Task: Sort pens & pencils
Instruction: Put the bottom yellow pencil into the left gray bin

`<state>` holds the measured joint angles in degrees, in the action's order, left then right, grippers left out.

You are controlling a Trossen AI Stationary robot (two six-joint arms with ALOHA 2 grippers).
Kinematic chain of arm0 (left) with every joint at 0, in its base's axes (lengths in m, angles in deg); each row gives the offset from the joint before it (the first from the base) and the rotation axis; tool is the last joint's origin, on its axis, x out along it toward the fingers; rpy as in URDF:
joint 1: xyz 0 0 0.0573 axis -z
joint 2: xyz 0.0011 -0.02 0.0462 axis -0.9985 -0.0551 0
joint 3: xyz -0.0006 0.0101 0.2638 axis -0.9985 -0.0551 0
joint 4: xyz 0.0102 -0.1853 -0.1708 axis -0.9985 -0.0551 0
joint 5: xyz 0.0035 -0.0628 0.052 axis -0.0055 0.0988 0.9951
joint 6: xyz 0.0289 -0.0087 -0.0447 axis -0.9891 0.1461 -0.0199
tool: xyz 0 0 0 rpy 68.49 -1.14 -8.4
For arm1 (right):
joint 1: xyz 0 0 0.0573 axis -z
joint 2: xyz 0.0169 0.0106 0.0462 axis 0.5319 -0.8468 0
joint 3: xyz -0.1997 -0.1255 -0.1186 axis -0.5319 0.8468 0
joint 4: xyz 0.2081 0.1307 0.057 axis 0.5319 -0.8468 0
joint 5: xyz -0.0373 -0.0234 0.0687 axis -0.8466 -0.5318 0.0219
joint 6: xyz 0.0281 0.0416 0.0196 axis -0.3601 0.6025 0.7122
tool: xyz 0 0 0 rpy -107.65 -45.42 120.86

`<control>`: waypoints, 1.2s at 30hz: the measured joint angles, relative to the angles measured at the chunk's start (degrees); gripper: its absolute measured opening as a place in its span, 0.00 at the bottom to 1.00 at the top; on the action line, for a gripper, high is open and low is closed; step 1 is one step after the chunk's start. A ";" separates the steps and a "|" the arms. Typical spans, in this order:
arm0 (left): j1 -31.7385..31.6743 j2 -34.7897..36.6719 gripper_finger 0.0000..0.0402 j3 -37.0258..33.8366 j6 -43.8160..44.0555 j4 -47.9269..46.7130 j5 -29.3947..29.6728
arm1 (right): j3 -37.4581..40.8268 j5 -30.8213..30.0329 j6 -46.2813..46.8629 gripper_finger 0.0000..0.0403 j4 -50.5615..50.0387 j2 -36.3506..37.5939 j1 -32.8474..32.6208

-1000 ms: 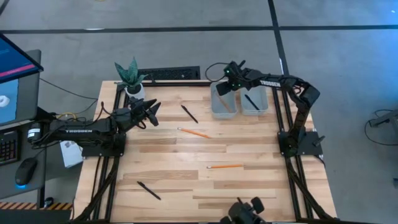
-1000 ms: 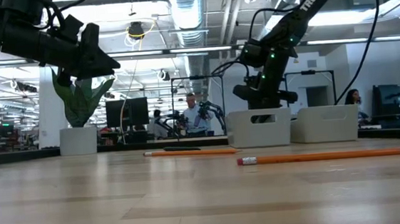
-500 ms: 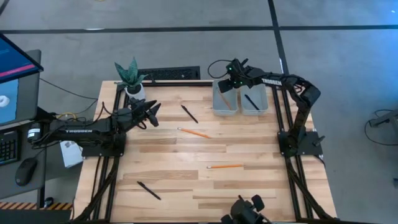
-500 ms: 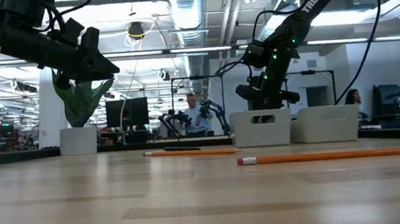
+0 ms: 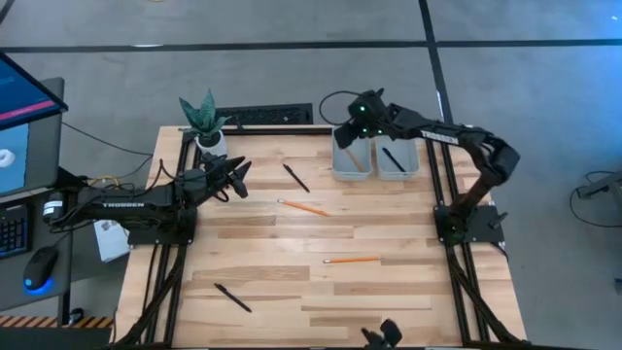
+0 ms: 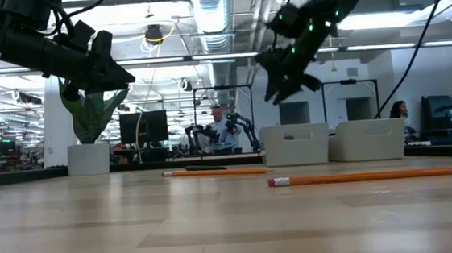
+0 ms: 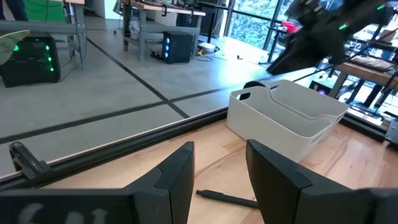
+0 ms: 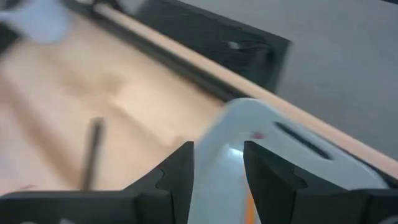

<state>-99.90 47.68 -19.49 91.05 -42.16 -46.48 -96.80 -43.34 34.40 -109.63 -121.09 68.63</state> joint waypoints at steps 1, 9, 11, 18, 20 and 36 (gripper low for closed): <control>-0.01 -0.02 0.34 -0.01 -0.02 0.02 0.00 | -0.02 0.83 -0.19 0.40 -0.08 1.05 -0.68; 0.00 -0.02 0.34 0.00 -0.03 0.04 0.00 | -0.02 5.62 -3.43 0.40 -0.71 8.07 -8.07; -0.02 -0.01 0.34 0.00 -0.43 0.07 0.00 | -0.04 5.67 -3.45 0.40 -0.16 9.20 -10.28; 0.00 -0.02 0.34 0.00 -0.83 0.07 0.00 | -0.04 5.65 -6.98 0.40 -0.47 11.70 -17.91; -0.01 -0.01 0.34 0.00 -1.42 0.07 0.00 | -0.04 5.30 -9.52 0.40 -0.55 11.92 -19.97; 0.00 -0.02 0.34 -0.01 -6.77 0.00 -6.12 | -0.07 4.73 -13.34 0.38 -11.34 11.57 -35.87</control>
<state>-99.90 47.66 -19.49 84.27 -42.16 -52.60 -96.87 -38.61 21.05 -120.97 -109.52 32.76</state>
